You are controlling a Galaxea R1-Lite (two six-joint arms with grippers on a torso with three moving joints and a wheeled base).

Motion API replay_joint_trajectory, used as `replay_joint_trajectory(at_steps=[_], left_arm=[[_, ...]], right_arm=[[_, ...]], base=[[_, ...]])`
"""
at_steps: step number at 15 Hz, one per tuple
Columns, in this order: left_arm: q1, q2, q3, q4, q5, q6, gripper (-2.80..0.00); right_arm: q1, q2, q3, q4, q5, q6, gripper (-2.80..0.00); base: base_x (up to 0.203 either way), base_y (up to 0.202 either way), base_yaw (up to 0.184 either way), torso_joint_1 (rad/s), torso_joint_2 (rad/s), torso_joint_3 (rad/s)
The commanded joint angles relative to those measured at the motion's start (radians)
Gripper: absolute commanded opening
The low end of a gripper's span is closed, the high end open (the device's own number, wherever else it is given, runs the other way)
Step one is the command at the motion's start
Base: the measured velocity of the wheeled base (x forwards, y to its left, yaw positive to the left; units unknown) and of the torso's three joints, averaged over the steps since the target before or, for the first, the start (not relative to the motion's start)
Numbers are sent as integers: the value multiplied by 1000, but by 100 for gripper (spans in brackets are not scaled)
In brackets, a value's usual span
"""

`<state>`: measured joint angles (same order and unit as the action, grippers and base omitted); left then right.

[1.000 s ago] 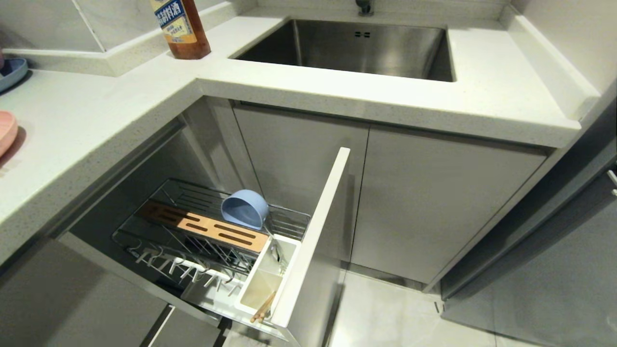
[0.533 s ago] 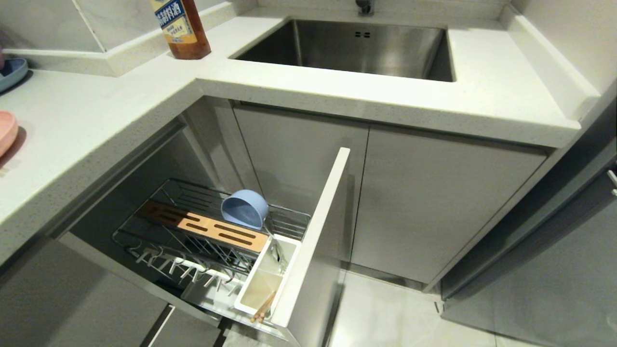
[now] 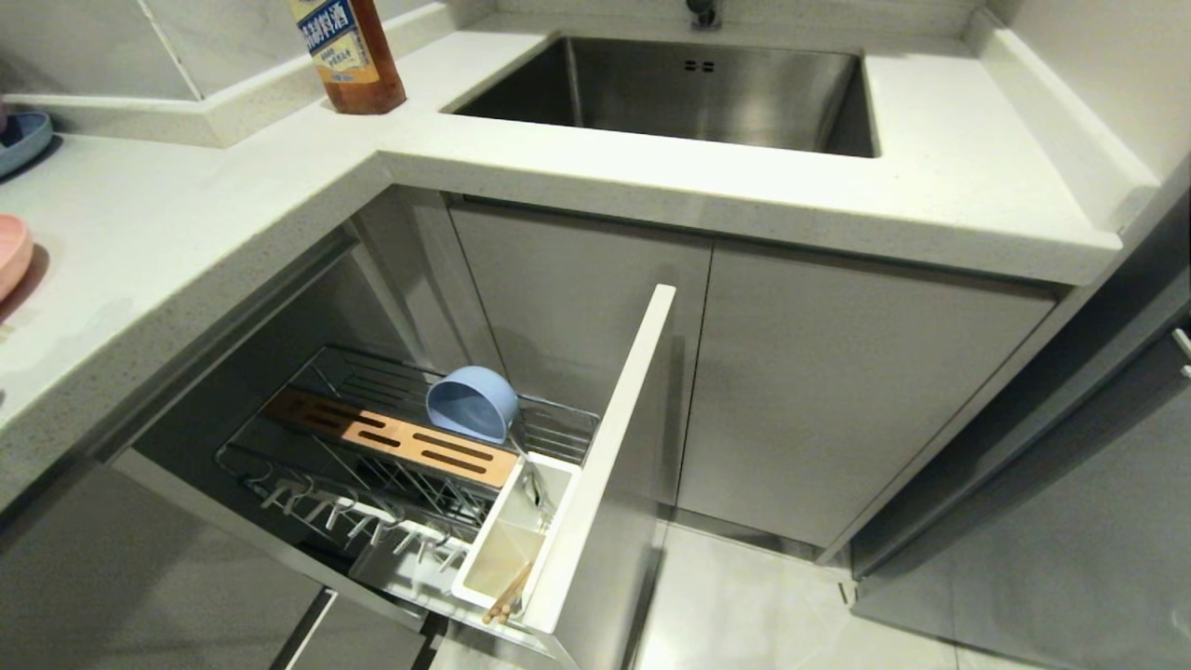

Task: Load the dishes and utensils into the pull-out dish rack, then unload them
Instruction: Pick up the chopsticks and place it in the cupboard

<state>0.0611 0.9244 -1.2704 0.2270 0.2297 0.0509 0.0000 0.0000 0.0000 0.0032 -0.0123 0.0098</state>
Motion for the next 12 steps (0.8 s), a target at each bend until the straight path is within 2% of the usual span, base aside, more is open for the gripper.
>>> replay_joint_trajectory(at_steps=[1,5,6,8,12], left_arm=[[2,168,-105,26,57,-58,-280],[30,338,-320,224,161,-370,-280],[50,359,-339,237,169,-416,-280],[83,391,-352,241,186,-467,-280],[179,419,-352,243,225,-523,-280]], right_arm=[[0,0,2,0,0,1,-280],[1,0,2,0,0,0,-280],[1,0,2,0,0,-1,-280],[2,0,2,0,0,0,-280],[0,0,2,0,0,0,-280]], base=[[0,0,0,0,0,0],[0,0,0,0,0,0],[0,0,0,0,0,0],[0,0,0,0,0,0],[0,0,0,0,0,0]])
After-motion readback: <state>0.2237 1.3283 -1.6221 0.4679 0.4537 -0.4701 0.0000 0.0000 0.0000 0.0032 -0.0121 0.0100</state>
